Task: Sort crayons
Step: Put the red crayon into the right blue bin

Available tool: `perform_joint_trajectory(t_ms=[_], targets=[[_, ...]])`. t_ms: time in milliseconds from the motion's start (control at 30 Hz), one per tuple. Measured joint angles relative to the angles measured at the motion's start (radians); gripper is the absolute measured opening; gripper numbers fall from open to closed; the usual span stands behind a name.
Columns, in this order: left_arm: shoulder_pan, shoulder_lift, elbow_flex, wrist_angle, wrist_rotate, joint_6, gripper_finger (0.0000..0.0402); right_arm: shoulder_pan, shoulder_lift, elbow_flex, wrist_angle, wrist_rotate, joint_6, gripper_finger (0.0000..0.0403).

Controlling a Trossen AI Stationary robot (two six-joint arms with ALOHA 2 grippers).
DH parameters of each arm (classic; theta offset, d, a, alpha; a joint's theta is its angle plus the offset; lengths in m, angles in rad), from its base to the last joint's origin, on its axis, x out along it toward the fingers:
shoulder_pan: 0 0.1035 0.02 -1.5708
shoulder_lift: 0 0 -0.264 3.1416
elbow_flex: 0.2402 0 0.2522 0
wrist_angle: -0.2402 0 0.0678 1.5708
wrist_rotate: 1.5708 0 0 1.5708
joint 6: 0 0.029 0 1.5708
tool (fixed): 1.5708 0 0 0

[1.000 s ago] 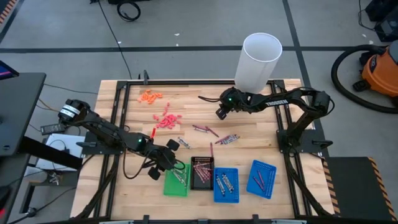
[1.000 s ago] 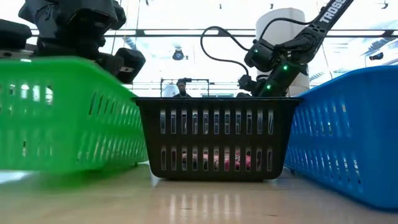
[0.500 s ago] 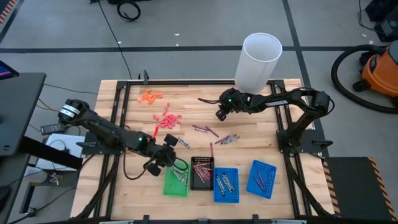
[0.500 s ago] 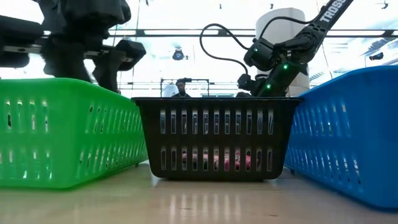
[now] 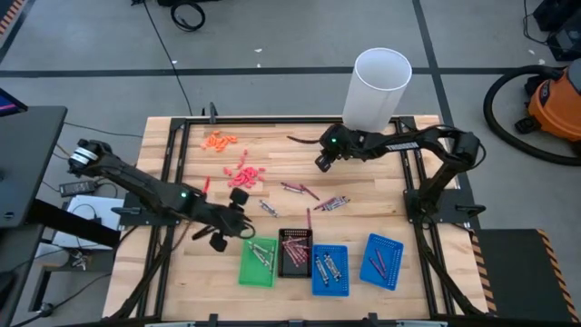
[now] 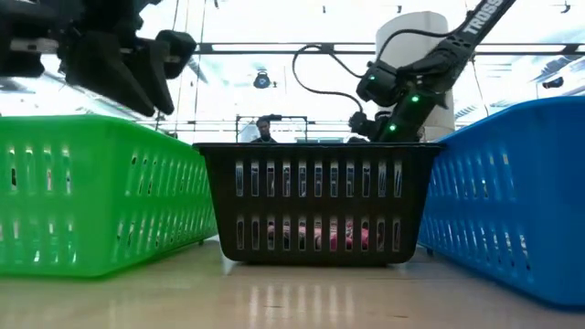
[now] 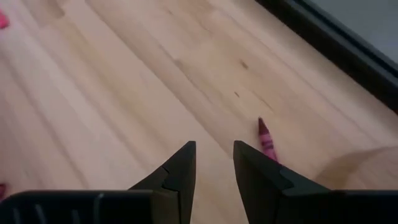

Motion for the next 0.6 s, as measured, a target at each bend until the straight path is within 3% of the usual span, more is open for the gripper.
perform_joint_trajectory(t_ms=[167,367,600], targets=[[0.006,-0.103,-0.049,0.063,0.0,-0.001,0.0105,0.011,0.1,0.166,-0.242,0.052,-0.033,0.0113],[0.006,-0.184,-0.154,0.197,0.0,-0.058,0.0105,-0.012,0.189,0.336,-0.376,0.051,-0.05,0.0113],[0.007,-0.202,-0.244,0.351,0.0,-0.082,0.0105,-0.067,0.267,0.412,-0.465,0.015,-0.084,0.0113]])
